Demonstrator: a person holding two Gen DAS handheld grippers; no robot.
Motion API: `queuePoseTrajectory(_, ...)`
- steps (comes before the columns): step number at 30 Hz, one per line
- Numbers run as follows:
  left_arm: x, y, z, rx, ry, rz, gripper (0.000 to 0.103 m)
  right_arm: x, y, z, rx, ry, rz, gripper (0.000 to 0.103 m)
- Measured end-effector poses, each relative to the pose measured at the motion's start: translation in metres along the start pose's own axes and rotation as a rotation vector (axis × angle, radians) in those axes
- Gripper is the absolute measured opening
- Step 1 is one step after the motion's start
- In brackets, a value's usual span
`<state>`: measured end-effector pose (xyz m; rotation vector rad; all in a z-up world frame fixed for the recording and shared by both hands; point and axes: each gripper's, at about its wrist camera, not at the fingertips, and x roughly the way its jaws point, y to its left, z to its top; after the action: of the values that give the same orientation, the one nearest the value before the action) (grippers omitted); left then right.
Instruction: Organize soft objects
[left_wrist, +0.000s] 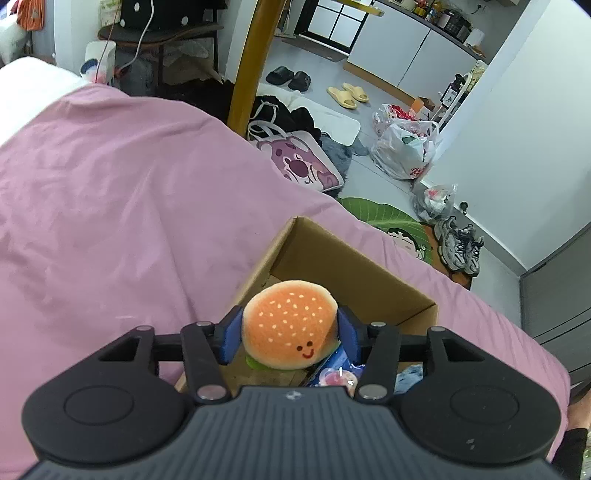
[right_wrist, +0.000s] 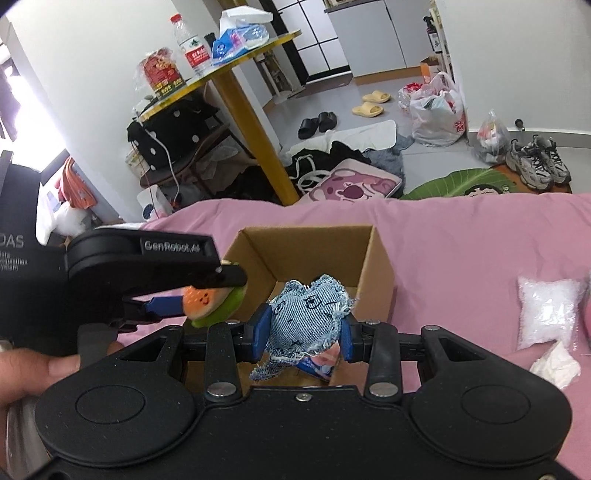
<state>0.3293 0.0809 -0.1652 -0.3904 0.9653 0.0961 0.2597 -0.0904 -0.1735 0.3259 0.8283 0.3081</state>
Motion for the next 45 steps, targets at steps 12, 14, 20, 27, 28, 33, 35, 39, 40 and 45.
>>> queuePoseTrajectory(12, -0.017, 0.013, 0.006, -0.016, -0.037, 0.001, 0.068, 0.015, 0.014, 0.000, -0.005, 0.033, 0.030, 0.037)
queuePoseTrajectory(14, -0.023, 0.017, 0.007, -0.015, -0.044, 0.011, 0.070, 0.019, 0.019, 0.000, 0.000, 0.042, 0.051, 0.037)
queuePoseTrajectory(20, -0.038, 0.031, 0.010, -0.030, -0.063, 0.071, 0.079, 0.029, 0.031, -0.003, 0.018, 0.078, 0.108, 0.037)
queuePoseTrajectory(27, -0.052, 0.043, 0.008, -0.030, -0.062, 0.117, 0.081, 0.029, 0.042, -0.007, 0.030, 0.121, 0.180, 0.068)
queuePoseTrajectory(28, -0.055, 0.044, 0.007, -0.023, -0.066, 0.119, 0.084, 0.025, 0.041, -0.007, 0.034, 0.111, 0.180, 0.072)
queuePoseTrajectory(33, -0.067, 0.042, 0.002, -0.001, -0.066, 0.142, 0.091, 0.003, 0.030, -0.001, 0.051, 0.072, 0.181, 0.074)
queuePoseTrajectory(35, -0.070, 0.041, 0.001, -0.001, -0.057, 0.150, 0.093, -0.005, 0.026, 0.001, 0.038, 0.064, 0.160, 0.078)
queuePoseTrajectory(39, -0.082, 0.035, -0.004, 0.004, -0.064, 0.156, 0.098, -0.023, 0.016, 0.001, 0.042, 0.039, 0.139, 0.084)
queuePoseTrajectory(40, -0.085, 0.033, -0.005, 0.006, -0.068, 0.153, 0.100, -0.026, 0.015, 0.001, 0.040, 0.034, 0.134, 0.086)
queuePoseTrajectory(45, -0.100, 0.022, -0.015, 0.031, -0.088, 0.142, 0.102, -0.046, 0.008, 0.005, 0.030, 0.000, 0.093, 0.092)
